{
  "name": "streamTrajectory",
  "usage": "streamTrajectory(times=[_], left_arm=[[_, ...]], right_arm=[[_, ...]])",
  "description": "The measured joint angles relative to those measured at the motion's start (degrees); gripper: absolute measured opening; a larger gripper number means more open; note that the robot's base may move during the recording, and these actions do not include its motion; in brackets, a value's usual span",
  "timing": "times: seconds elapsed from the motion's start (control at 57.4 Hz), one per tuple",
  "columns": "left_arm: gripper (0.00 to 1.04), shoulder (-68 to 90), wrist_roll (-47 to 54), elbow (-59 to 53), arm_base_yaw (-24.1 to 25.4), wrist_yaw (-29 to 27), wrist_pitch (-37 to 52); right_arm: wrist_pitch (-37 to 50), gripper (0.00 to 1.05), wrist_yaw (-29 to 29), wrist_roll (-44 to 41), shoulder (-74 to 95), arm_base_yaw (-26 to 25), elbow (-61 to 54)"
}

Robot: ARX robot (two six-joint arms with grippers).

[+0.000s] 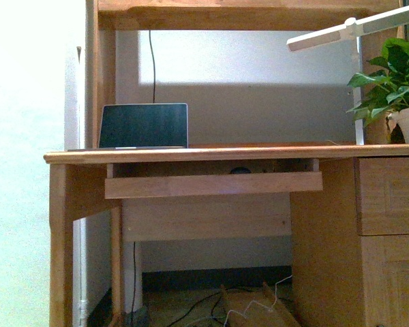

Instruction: Place mouse

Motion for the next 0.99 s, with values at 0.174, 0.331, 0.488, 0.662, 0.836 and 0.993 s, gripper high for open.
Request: streamTrajectory(times=[0.174,0.331,0.488,0.662,0.836,0.993], left_arm=[[0.97,0.0,0.0,0.0,0.0,0.0,0.0],[0.97,0.0,0.0,0.0,0.0,0.0,0.0],[0.97,0.0,0.0,0.0,0.0,0.0,0.0],[0.97,0.0,0.0,0.0,0.0,0.0,0.0],[0.97,0.0,0.0,0.0,0.0,0.0,0.0],[0.97,0.0,0.0,0.0,0.0,0.0,0.0]], right_arm=[[0.0,0.97,-0.1,0.0,0.0,0.0,0.0],[0.0,0.97,0.0,0.0,0.0,0.0,0.0],[0.0,0.97,0.0,0.0,0.0,0.0,0.0],[0.0,0.97,-0.1,0.0,0.0,0.0,0.0],[0.0,0.97,-0.1,0.0,0.0,0.0,0.0],[0.0,0.97,-0.1,0.0,0.0,0.0,0.0]])
